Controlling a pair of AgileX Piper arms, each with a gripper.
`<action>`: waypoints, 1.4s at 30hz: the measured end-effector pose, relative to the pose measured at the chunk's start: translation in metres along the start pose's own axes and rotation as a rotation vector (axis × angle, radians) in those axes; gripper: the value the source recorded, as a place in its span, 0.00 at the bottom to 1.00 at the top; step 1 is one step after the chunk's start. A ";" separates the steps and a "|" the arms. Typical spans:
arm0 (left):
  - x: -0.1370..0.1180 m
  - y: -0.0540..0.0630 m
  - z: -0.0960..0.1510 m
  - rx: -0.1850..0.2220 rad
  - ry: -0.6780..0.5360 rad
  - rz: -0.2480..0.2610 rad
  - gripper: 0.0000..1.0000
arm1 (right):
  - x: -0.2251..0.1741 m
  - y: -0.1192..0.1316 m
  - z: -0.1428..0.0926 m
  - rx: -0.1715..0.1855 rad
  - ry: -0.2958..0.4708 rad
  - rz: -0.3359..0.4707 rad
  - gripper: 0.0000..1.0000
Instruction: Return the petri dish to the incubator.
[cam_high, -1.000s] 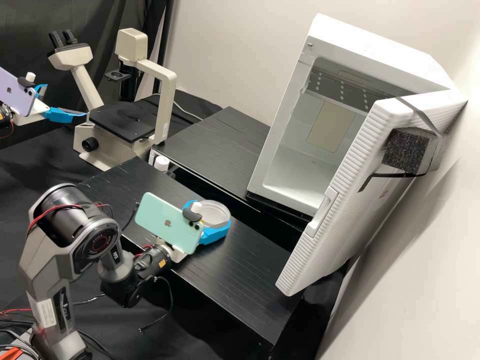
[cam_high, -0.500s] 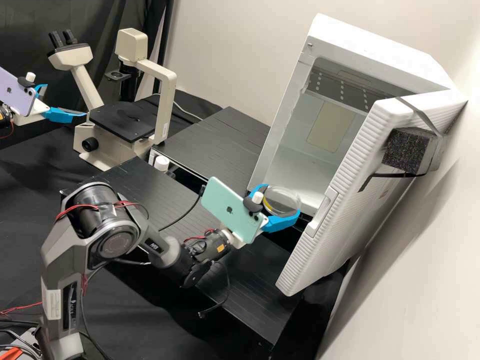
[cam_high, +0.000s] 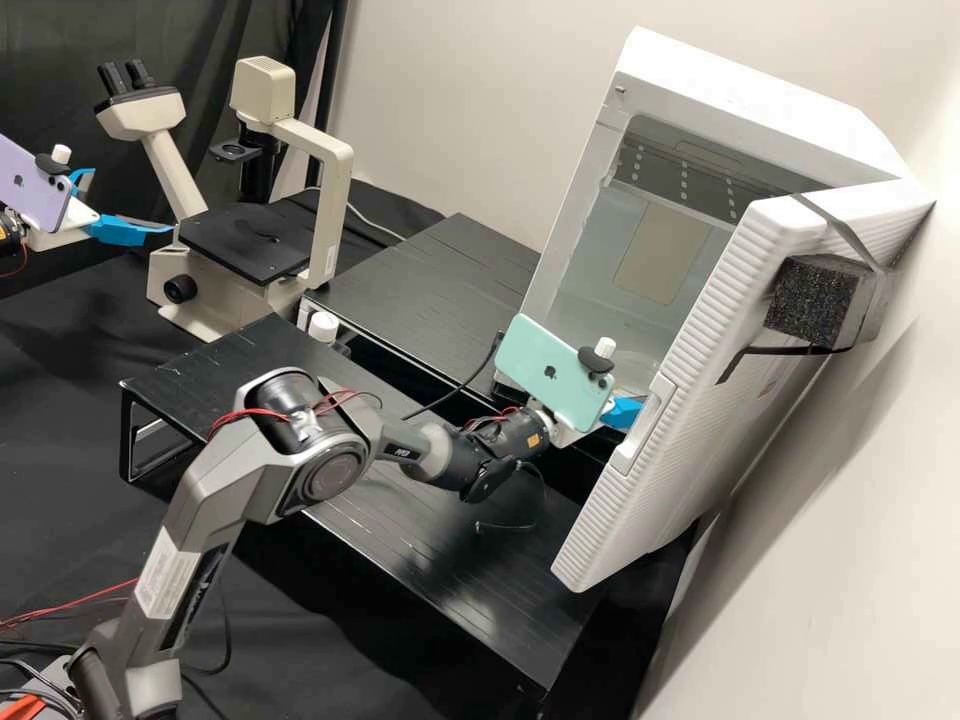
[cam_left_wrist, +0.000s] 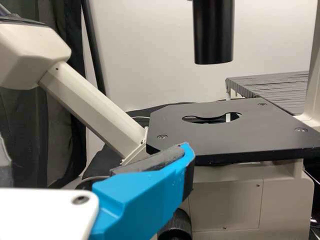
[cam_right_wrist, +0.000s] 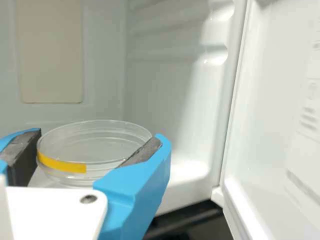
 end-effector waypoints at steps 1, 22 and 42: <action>0.000 0.000 0.000 0.000 0.000 0.000 1.00 | 0.006 0.001 0.000 0.001 -0.003 0.000 0.00; 0.000 0.000 0.000 0.000 0.000 0.000 1.00 | 0.066 -0.037 -0.008 0.039 -0.045 -0.107 0.00; 0.000 0.000 0.000 0.000 0.000 0.000 1.00 | 0.074 -0.040 -0.003 0.034 -0.070 -0.079 1.00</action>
